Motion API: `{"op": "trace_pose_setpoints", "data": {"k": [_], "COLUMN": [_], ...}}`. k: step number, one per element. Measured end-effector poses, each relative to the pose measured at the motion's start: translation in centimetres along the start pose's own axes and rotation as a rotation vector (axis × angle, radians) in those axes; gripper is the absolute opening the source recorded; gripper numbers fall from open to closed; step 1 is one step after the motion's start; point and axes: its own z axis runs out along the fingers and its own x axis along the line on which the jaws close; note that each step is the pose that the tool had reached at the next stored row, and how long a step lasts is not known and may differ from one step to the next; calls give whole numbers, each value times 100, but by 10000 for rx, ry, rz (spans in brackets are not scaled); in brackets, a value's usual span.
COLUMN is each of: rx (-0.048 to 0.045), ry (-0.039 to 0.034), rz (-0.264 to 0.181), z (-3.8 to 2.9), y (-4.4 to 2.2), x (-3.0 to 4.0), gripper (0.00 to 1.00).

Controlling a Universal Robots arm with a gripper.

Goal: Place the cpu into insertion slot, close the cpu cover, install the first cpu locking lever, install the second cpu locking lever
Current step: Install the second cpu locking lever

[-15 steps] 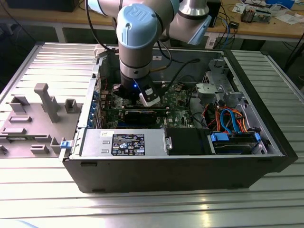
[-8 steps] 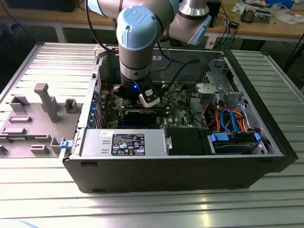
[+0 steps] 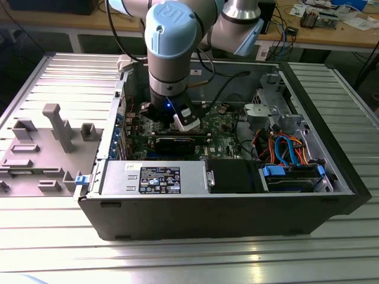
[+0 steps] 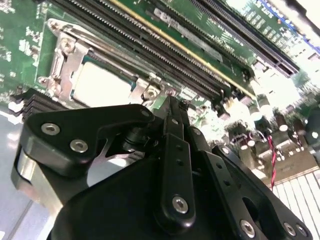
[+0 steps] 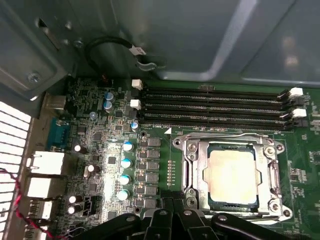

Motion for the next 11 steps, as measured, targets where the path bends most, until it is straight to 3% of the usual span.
{"op": "trace_pose_setpoints", "data": {"k": [1, 11], "rx": [1, 1], "ry": [1, 1], "rz": [0, 1], "z": [-30, -32], "y": [8, 9], "x": [0, 0], "gripper": [11, 11]}}
